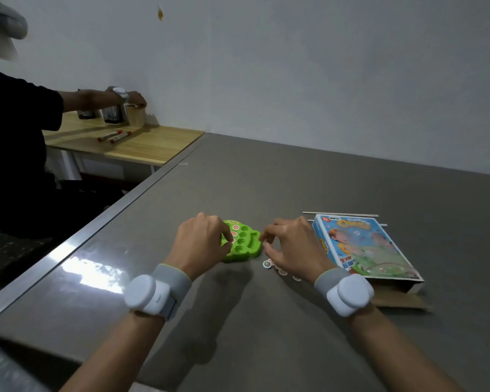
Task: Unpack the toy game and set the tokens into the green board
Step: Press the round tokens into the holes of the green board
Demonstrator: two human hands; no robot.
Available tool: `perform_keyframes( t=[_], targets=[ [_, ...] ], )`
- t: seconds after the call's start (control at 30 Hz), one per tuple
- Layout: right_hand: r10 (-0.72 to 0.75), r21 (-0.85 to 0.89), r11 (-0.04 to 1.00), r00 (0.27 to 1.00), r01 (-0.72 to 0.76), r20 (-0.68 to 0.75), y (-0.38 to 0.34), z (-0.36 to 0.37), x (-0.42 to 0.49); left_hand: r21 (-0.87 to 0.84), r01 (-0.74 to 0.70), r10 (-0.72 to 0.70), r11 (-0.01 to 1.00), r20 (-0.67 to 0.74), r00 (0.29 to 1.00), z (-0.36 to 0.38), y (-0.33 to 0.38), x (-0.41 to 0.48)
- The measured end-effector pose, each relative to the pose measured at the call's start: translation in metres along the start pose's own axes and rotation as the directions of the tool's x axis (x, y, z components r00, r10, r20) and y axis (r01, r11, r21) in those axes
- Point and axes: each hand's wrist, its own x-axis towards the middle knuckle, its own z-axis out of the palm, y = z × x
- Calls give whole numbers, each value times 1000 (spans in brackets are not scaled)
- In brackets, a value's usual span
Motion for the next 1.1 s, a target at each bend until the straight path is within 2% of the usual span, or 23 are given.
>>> perform_keyframes(
  t=[0.13, 0.27, 0.4, 0.7, 1.1],
  targets=[
    [74, 4, 997, 996, -74, 46, 15, -24, -29, -33, -56, 57, 998, 27, 998, 3, 30, -8],
    [129, -25, 992, 986, -127, 107, 25, -37, -52, 1, -100, 100, 995, 79, 992, 10, 56, -12],
    [162, -12, 987, 979, -162, 123, 26, -38, -67, 55, -133, 129, 990, 61, 990, 17, 68, -12],
    [175, 60, 982, 980, -181, 97, 17, -20, -65, 193, -155, 128, 969, 143, 981, 30, 71, -7],
    [235, 80, 967, 967, -243, 93, 17, -3, -42, 245, -171, 132, 954, 167, 977, 36, 72, 0]
  ],
)
